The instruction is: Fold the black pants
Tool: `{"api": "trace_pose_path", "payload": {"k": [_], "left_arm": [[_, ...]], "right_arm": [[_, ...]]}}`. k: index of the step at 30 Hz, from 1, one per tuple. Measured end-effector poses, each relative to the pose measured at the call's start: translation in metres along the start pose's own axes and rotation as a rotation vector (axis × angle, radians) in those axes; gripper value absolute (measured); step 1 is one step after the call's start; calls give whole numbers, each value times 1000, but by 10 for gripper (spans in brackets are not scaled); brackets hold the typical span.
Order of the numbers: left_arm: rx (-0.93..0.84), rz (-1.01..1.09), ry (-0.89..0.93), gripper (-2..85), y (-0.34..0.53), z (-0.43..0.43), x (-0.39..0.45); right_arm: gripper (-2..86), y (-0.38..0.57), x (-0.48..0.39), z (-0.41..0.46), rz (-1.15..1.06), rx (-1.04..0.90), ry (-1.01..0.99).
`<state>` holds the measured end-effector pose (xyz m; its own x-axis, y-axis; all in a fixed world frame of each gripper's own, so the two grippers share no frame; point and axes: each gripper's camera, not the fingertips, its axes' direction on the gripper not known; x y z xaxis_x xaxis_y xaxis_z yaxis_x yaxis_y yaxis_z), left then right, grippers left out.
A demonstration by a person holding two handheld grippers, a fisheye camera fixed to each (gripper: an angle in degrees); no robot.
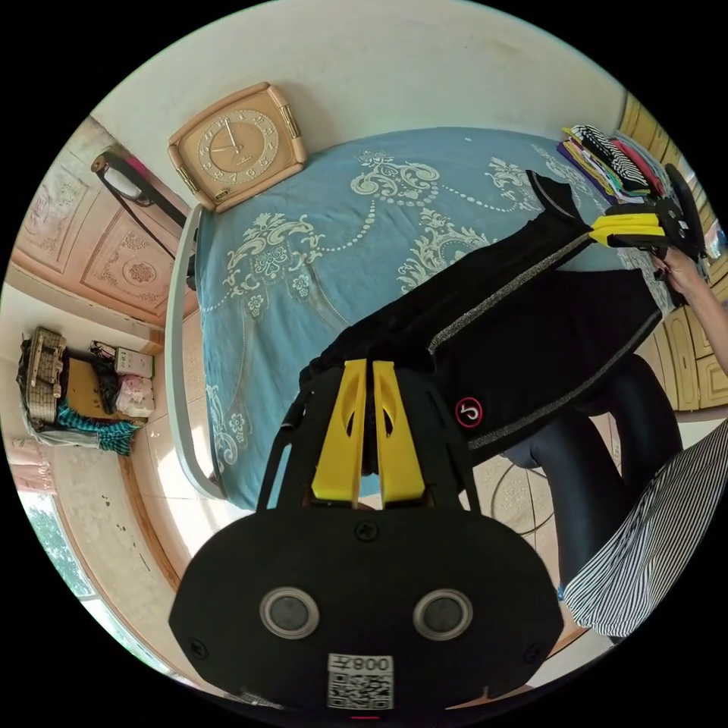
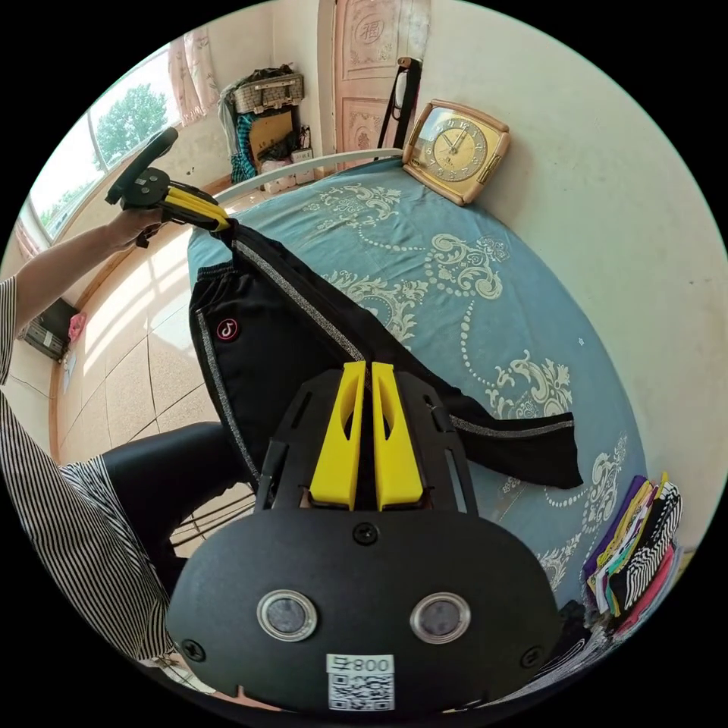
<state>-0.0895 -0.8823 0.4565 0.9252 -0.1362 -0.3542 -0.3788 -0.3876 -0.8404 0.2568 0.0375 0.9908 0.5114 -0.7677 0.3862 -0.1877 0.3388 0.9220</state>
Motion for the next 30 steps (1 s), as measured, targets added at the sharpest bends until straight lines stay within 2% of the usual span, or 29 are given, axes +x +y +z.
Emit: {"api": "trace_pose_path", "payload": {"k": [13,30], "left_arm": [[-93,-54,63,12,85,60,23],[-190,56,22,13,87,124,44]], "right_arm": [[12,46,-108,7,-1,-126,-52],[13,75,-153,17,2,-238,-102]]}}
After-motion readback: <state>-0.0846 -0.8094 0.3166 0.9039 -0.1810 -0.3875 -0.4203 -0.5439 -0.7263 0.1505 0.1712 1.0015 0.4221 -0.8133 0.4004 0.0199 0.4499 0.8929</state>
